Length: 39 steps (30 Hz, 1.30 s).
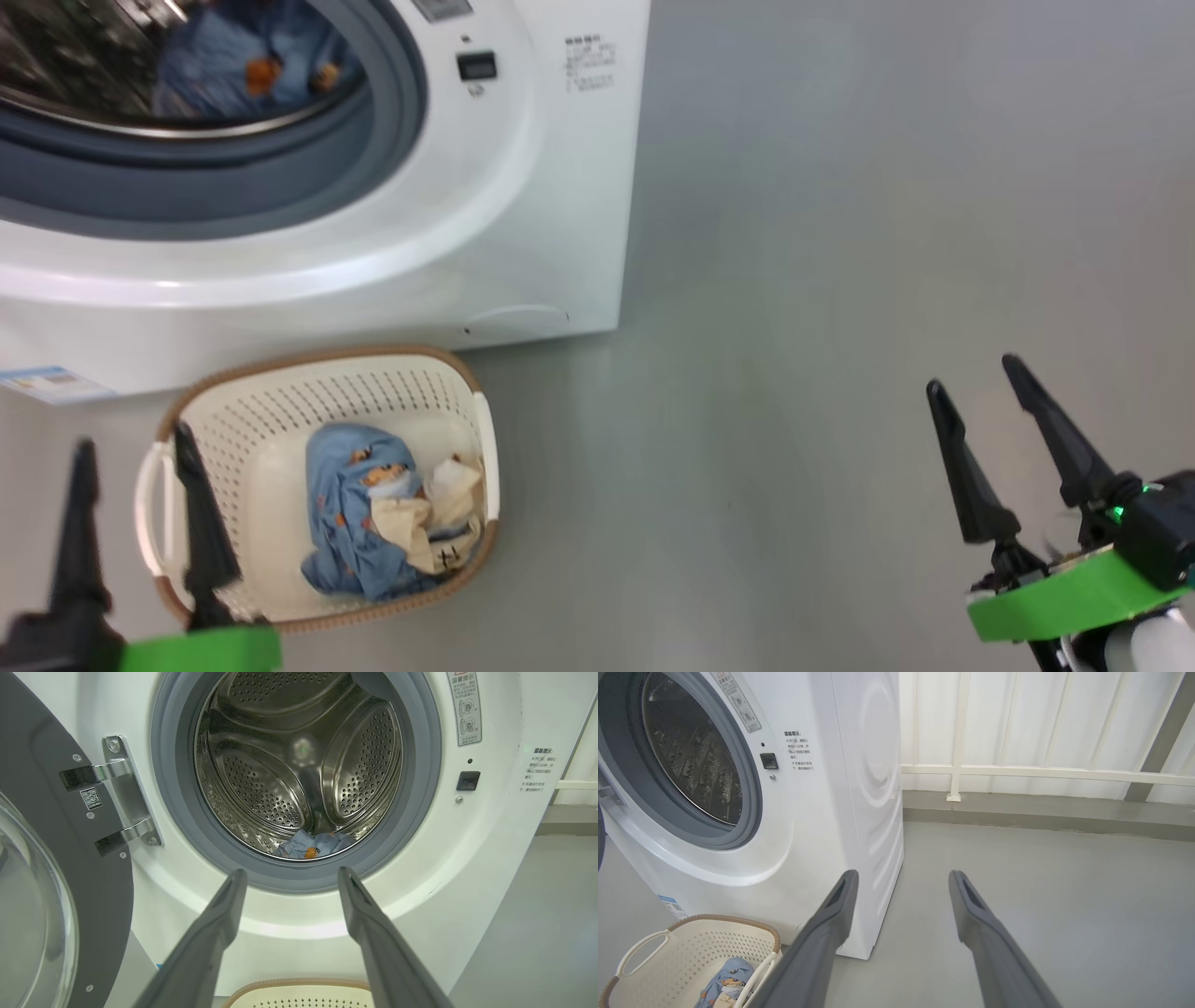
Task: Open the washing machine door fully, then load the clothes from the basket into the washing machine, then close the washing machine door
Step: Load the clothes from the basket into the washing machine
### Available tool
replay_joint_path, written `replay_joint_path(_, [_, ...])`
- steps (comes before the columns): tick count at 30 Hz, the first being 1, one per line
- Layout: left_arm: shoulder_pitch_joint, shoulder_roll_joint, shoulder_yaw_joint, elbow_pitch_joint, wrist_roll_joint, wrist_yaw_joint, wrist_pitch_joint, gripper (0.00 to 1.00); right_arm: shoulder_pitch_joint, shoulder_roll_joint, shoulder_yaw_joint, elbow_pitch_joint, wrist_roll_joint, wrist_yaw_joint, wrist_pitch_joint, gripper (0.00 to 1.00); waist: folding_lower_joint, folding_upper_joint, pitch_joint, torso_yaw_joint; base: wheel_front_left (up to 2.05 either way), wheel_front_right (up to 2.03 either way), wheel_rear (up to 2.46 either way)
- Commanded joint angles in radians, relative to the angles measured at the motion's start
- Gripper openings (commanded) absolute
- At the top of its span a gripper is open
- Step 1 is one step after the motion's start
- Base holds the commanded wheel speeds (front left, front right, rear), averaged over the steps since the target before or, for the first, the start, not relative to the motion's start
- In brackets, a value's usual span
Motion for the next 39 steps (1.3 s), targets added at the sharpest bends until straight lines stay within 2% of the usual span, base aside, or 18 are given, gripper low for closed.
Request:
replay_joint_path(1, [0.04, 0.004, 0.018, -0.041, 0.013, 0.0, -0.005, 1.0, 0.03, -0.015, 0.025, -0.016, -0.024, 0.002, -0.005, 1.0, 0.0002, 0.0, -0.092, 0.03, 0.0, 0.0, 0.0])
replay_joint_path(20, [0.244, -0.014, -0.032, 0.007, 0.039, -0.04, -0.005, 1.0, 0.155, 0.023, 0.061, 0.003, -0.041, 0.002, -0.005, 1.0, 0.0002, 0.0, -0.317, 0.02, 0.0, 0.0, 0.0])
replay_joint_path(39, [0.244, -0.012, -0.033, 0.022, 0.039, -0.055, -0.005, 1.0, 0.172, 0.038, 0.064, 0.01, -0.044, 0.002, -0.005, 1.0, 0.0002, 0.0, -0.355, 0.017, 0.0, 0.0, 0.0])
